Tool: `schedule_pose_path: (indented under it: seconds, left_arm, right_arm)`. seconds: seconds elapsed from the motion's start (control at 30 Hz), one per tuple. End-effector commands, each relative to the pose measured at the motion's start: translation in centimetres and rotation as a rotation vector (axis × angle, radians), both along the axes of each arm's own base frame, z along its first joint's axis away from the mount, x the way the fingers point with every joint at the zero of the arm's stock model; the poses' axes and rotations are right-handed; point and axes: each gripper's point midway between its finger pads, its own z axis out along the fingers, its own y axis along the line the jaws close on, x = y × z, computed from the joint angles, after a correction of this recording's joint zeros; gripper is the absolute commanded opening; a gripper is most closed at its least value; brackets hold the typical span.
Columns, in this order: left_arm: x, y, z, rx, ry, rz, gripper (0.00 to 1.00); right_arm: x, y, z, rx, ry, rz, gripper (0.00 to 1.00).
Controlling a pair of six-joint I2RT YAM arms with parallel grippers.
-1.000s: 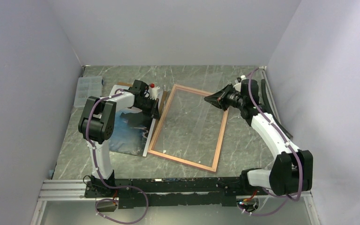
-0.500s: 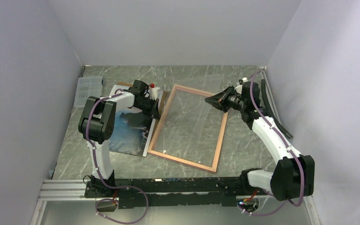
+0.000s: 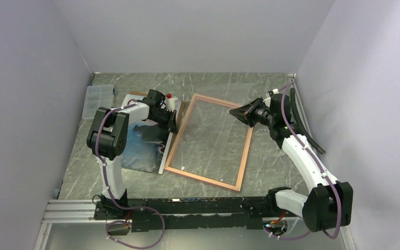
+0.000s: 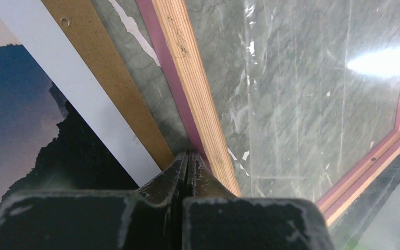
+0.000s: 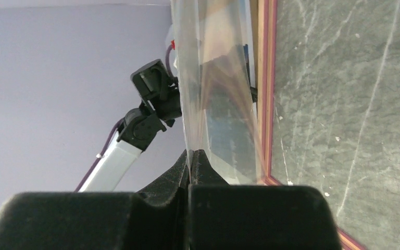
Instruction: Put the photo into the frame
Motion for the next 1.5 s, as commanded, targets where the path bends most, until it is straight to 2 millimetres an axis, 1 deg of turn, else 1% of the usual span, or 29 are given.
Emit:
schedule_pose_path:
  seconds: [0.0,0.23,0.4,0.57,0.8,0.93,1.2,1.3,1.47]
  left_arm:
    - [-0.9,-0.5,1.0,-0.025,-0.011,-0.031,0.03]
    - [-1.0,-0.5,1.1,-0.031,-0.013,-0.032,0.03]
    - [-1.1,-0.6,1.0,-0.034,-0.011,-0.036,0.03]
    - [-1.1,-0.7,1.0,-0.035,-0.009,-0.035,0.03]
    - [-0.9,-0.7,1.0,-0.036,-0.012,-0.034,0.03]
    - [-1.0,-0.7,1.0,-0.036,-0.012,-0.034,0.03]
    - [-1.1,-0.6,0.9,-0.034,-0.016,-0.04,0.03]
    - [-1.0,-0.6,0.8,-0.03,-0.016,-0.04,0.03]
    - [-1.0,-0.6,0.8,-0.031,-0.014,-0.04,0.03]
  right_arm:
    - [0.0,-0.1,-0.5,0.009,0.01,-0.026,0.0]
    - [-0.3,-0.9,-2.3,-0.048,0.052,-0.058,0.0]
    - [-0.3,-0.5,-3.4,-0.073,0.069,-0.005,0.0]
    - [0.0,-0.5,-3.8,-0.122,0.065,0.067,0.0]
    - [0.6,-1.0,-3.7,-0.116,0.028,0.122,0.0]
    - [0.8,-0.8,-3.2,-0.125,-0.003,0.151,0.0]
    - [1.3,-0.8,-3.0,-0.156,-0.038,0.187,0.0]
    - [1.3,-0.7,-2.4,-0.163,-0.063,0.195,0.0]
    - [1.0,0.0,-1.4,-0.154,-0.102,0.207,0.0]
